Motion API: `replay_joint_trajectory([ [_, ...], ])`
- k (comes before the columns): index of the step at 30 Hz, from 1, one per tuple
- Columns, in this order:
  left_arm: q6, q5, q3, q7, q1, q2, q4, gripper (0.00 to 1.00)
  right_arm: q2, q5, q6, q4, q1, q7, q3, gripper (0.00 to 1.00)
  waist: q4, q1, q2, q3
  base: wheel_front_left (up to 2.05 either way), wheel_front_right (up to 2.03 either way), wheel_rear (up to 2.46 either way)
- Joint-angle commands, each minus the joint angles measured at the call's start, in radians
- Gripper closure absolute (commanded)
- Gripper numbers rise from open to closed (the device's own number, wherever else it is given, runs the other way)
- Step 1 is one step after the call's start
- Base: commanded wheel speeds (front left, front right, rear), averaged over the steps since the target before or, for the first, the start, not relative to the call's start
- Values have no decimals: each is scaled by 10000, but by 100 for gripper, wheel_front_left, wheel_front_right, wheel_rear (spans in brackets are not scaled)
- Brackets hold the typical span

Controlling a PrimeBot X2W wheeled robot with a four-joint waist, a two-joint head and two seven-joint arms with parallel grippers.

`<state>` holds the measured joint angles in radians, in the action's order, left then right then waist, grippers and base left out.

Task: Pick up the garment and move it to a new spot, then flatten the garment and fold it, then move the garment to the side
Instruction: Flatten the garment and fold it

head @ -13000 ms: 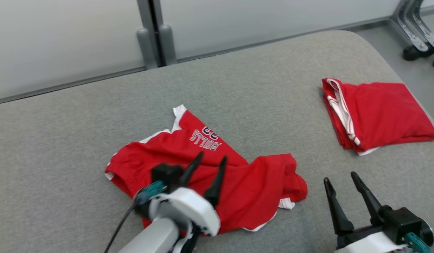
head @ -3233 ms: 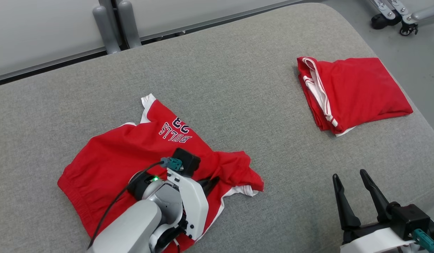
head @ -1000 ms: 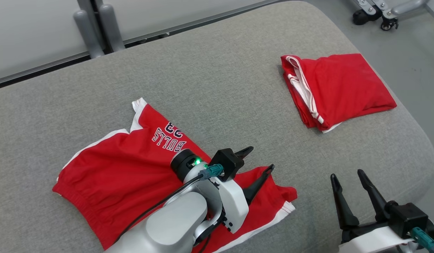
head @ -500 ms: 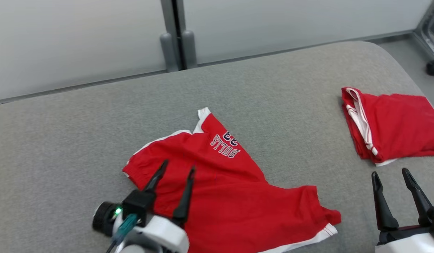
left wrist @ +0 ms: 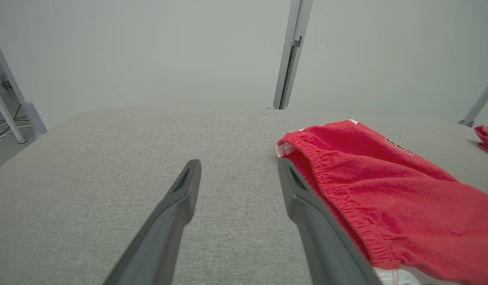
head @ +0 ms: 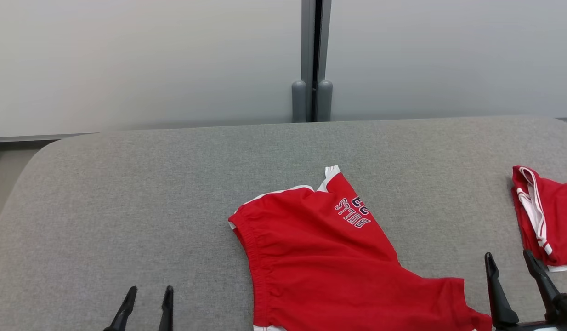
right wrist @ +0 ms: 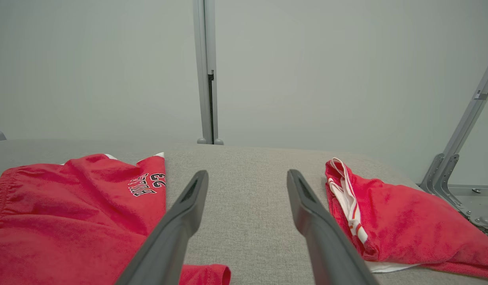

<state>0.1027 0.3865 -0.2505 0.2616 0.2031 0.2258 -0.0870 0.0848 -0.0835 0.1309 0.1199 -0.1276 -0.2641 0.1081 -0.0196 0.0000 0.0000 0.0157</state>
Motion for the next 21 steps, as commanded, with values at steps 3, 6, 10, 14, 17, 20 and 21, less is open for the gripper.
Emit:
replay_joint_trajectory([
  [3, -727, -278, 712, 42, 305, -177, -200, 0, -55, 53, -2, 122, -132, -1, -55, 0, -176, 0, 0, 192, 0, 0, 0],
  [6, -1333, -583, 1358, 43, 453, -470, -359, 0, -119, 44, -2, 197, -187, -1, -132, 0, -220, 0, 0, 249, 0, 0, 0],
  [10, -1839, -1011, 1969, 43, 444, -871, -464, 0, -162, 44, -2, 238, -192, -2, -222, 0, -226, 0, 0, 289, 0, 0, 0],
  [14, -2101, -1369, 2276, 43, 393, -1127, -540, 0, -156, 37, -2, 270, -125, -1, -308, 0, -172, 0, 0, 283, 0, 0, 0],
  [17, -2226, -1535, 2397, 43, 351, -1257, -596, 0, -131, 37, -2, 290, -68, -2, -334, 0, -138, 0, 0, 277, 0, 0, 0],
  [20, -2281, -1651, 2485, 43, 299, -1317, -634, 0, -115, 23, -2, 304, -41, -2, -353, 0, -124, 0, 0, 265, 0, 0, 0],
  [21, -2302, -1681, 2505, 43, 285, -1333, -637, 0, -118, 24, -2, 303, -46, 0, -363, 0, -122, 0, 0, 265, 0, 0, 0],
])
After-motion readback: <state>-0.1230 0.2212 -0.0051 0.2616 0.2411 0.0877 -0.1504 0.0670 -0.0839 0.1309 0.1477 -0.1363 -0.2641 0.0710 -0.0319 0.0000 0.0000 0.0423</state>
